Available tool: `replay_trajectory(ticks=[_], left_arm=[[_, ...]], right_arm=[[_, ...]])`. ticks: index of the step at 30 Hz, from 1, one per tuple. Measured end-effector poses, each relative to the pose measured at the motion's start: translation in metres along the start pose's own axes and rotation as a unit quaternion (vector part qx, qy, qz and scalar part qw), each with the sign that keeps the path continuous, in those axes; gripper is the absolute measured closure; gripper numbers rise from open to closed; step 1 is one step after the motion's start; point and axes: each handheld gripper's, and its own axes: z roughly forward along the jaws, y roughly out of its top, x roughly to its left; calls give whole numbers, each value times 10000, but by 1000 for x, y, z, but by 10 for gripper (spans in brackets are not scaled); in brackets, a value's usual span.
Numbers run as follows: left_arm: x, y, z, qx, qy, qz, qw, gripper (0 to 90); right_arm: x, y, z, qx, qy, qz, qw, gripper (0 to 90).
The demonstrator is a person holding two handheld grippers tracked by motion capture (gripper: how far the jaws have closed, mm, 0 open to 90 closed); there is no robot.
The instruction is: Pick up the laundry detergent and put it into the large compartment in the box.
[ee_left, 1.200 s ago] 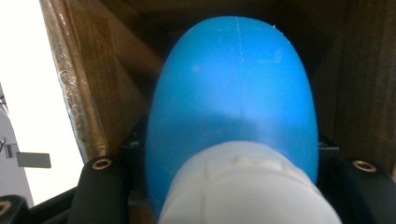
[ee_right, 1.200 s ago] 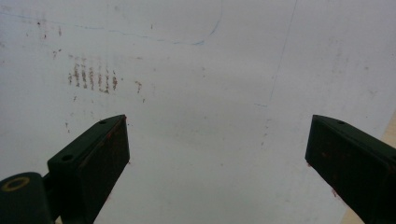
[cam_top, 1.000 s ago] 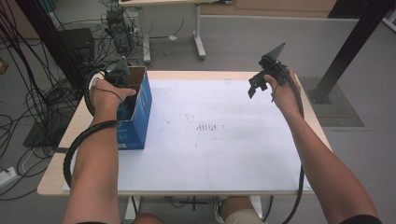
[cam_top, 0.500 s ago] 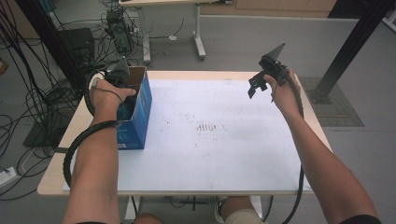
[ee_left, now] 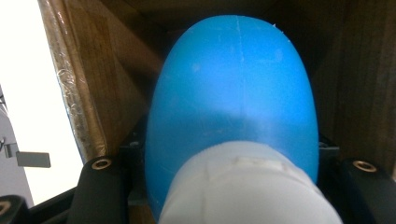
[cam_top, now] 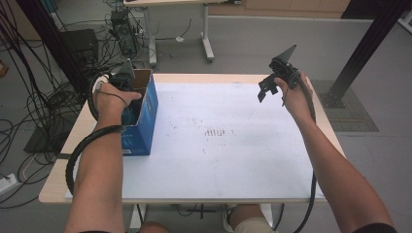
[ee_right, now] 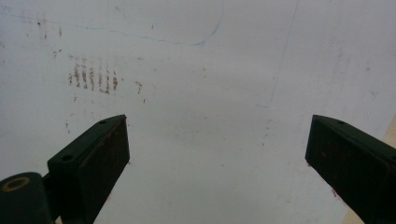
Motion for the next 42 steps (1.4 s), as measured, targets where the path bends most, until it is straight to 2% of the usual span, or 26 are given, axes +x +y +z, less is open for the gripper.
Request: replay_trajectory(ticks=[24,42], left_arm=[[-3,1,0,22,19,42,10000,371],[-3,1,-5,15,-23,94,10000,332]], right_arm=[[-2,-1,-2,-29,15,0,10000,64],[-1,-3,-3,-49,24,-14,10000,64]])
